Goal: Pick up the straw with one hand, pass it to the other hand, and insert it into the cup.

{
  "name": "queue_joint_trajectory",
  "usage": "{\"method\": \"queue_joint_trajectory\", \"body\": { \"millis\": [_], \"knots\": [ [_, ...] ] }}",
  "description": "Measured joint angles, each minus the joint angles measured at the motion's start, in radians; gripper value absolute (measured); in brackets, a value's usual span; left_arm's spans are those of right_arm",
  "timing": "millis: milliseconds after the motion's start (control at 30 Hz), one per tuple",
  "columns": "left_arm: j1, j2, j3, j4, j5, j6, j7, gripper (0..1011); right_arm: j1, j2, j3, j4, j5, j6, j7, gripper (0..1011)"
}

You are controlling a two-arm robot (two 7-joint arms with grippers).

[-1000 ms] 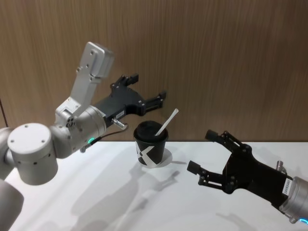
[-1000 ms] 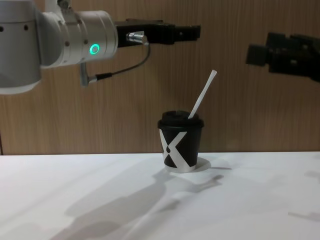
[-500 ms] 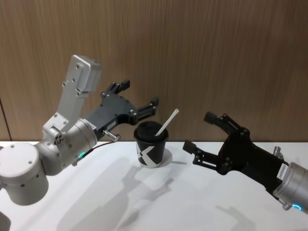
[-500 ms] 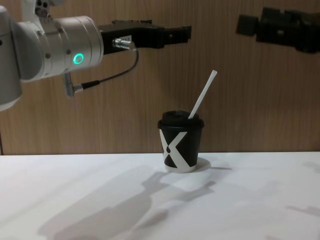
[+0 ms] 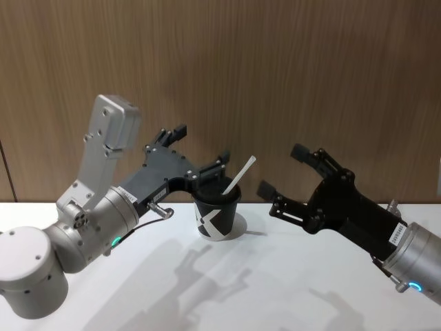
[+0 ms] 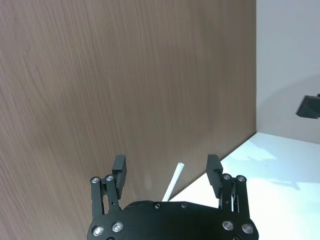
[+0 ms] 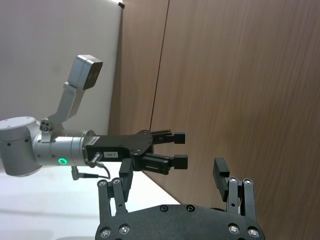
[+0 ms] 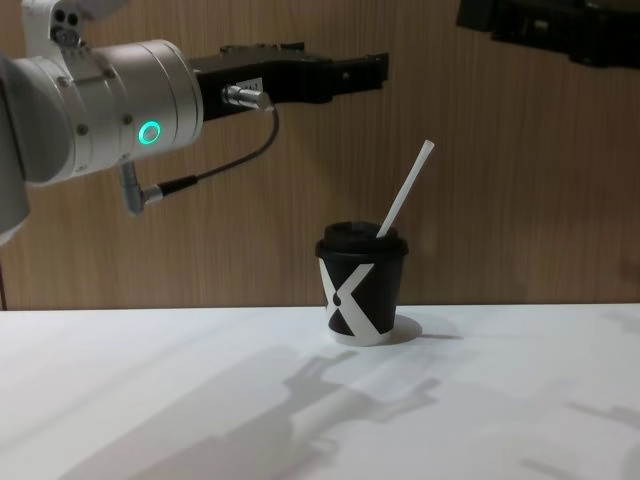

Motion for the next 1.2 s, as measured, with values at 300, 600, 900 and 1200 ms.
{"method": "queue_joint_trajectory", "body": {
  "millis": [300,600,900,1200],
  "knots": [
    [0.041,0.0,-0.009,-0.043,0.001,0.014,0.019,1000,0.004,-0.007,-0.005,-0.002,0.001,0.0,-0.018,1001],
    [0.064,-0.001,-0.015,-0.067,0.005,0.025,0.031,1000,0.006,-0.011,-0.006,-0.002,0.002,-0.003,-0.024,1001],
    [0.074,-0.002,-0.018,-0.078,0.006,0.029,0.036,1000,0.007,-0.012,-0.007,-0.002,0.003,-0.005,-0.028,1001],
    [0.08,-0.002,-0.019,-0.083,0.007,0.032,0.039,1000,0.008,-0.013,-0.008,-0.001,0.004,-0.006,-0.029,1001]
  ]
}}
